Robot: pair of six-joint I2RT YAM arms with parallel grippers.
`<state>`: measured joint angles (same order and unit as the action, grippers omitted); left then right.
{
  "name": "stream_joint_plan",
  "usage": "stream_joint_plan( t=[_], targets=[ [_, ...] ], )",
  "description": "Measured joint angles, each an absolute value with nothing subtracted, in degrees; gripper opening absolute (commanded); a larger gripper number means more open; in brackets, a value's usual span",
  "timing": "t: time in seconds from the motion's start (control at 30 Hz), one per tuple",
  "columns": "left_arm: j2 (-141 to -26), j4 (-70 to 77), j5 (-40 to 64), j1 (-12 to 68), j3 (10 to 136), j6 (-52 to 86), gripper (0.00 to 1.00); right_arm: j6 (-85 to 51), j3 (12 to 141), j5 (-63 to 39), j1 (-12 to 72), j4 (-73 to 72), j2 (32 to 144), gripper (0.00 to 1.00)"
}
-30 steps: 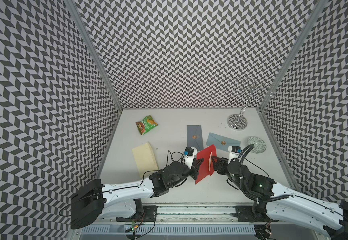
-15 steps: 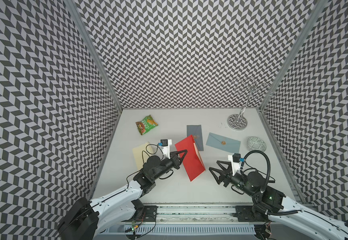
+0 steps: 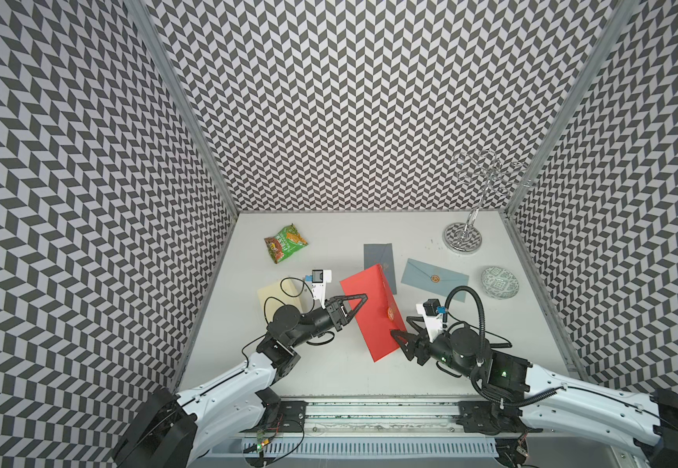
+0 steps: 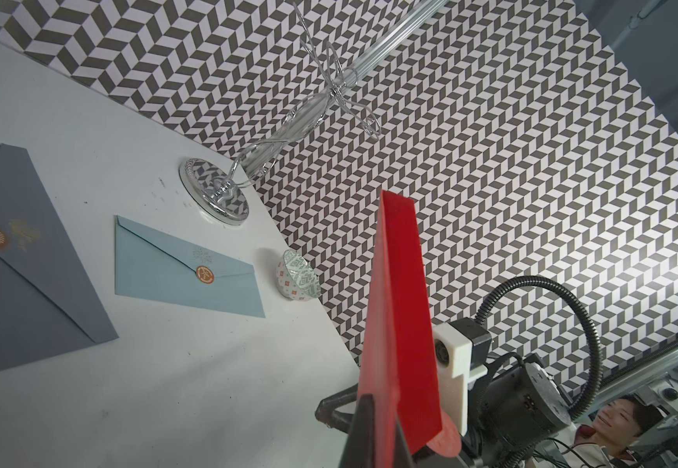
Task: Open the envelope
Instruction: Open the envelope flap on the envelope.
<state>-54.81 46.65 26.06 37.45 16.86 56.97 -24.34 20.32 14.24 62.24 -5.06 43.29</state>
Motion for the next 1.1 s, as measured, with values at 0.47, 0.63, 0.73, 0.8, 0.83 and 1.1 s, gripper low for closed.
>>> stream_joint_plan(
  t=[0.47,0.63,0.73,0.8,0.83,1.1],
  targets=[
    [-56.1,49.15,27.42,36.71,15.81,58.19,0.0,-26.63,18.68,11.68,62.06,-9.52,36.38,0.31],
    [-56.1,51.53,28.18,36.64,14.79,59.59,0.0,-27.77,18.57,9.61,60.62,-10.2,36.4,0.29],
    [-56.1,52.73,28.51,36.4,14.57,60.14,0.0,-29.04,18.57,8.45,58.57,-10.31,36.45,0.29],
    [-56.1,53.41,28.73,36.27,14.57,60.34,0.0,-29.93,18.33,7.55,57.08,-10.5,36.29,0.29],
    [-56.1,53.6,28.82,36.25,14.57,60.45,0.0,-30.13,18.02,6.72,56.49,-10.81,36.1,0.29],
    [-56.47,56.77,30.37,36.21,13.8,61.84,0.0,-31.64,15.94,-3.07,53.8,-14.68,35.22,0.29]
  ],
)
